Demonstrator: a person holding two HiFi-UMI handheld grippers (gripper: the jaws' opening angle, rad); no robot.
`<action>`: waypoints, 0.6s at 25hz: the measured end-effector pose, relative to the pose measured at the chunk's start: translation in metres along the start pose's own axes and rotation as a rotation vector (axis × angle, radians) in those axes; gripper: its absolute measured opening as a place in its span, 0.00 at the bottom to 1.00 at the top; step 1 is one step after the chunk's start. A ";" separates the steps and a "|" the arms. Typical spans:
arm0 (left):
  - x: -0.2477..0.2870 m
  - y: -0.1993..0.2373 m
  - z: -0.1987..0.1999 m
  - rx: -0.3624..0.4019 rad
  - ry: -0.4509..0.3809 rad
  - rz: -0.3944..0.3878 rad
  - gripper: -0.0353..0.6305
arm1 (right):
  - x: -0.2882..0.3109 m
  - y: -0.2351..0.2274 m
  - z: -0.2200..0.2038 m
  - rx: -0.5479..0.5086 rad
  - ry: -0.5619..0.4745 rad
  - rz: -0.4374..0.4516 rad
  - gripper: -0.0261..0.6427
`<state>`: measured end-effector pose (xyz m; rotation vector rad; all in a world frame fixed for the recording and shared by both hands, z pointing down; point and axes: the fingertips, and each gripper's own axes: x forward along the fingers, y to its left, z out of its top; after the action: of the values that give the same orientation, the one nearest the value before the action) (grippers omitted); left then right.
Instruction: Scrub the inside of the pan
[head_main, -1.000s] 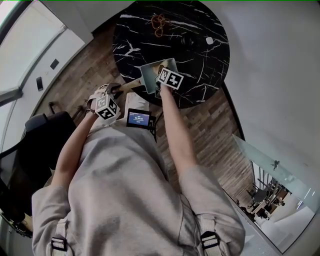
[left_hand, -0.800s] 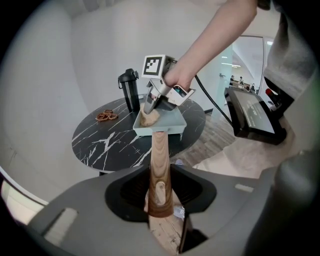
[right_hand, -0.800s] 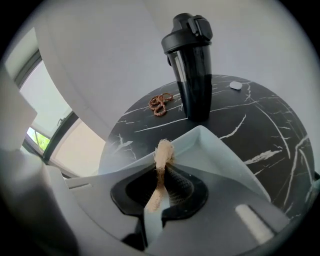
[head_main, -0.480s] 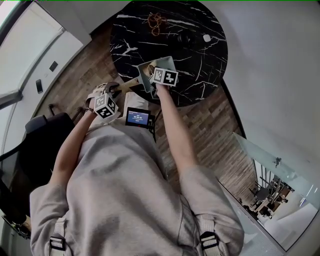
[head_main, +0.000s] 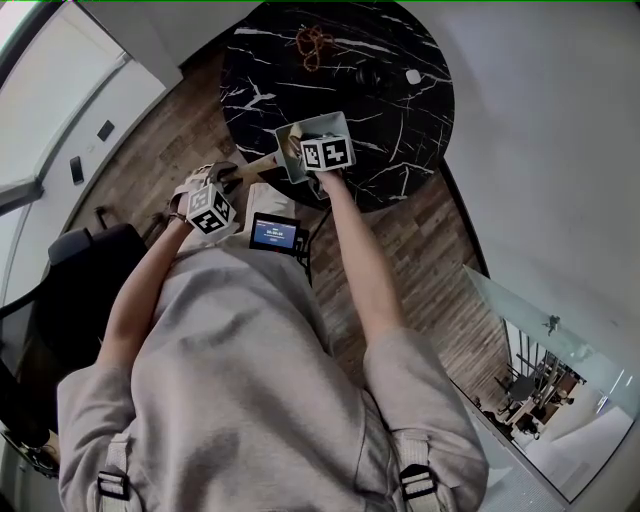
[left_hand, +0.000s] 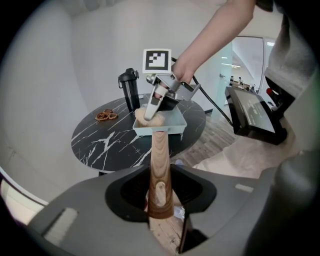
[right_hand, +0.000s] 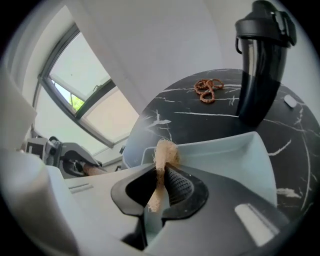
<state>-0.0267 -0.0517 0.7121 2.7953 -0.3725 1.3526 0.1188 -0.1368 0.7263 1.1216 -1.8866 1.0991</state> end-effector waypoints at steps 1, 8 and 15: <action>0.000 0.000 0.000 -0.002 0.000 0.001 0.24 | 0.000 0.003 -0.002 -0.039 0.021 0.011 0.11; 0.000 0.000 0.001 -0.008 0.007 0.006 0.24 | -0.006 0.035 -0.021 -0.355 0.176 0.100 0.11; 0.000 0.001 0.000 -0.011 0.018 0.011 0.24 | -0.010 0.040 -0.037 -0.389 0.296 0.161 0.11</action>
<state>-0.0267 -0.0532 0.7119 2.7739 -0.3948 1.3730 0.0912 -0.0889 0.7211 0.5649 -1.8679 0.8741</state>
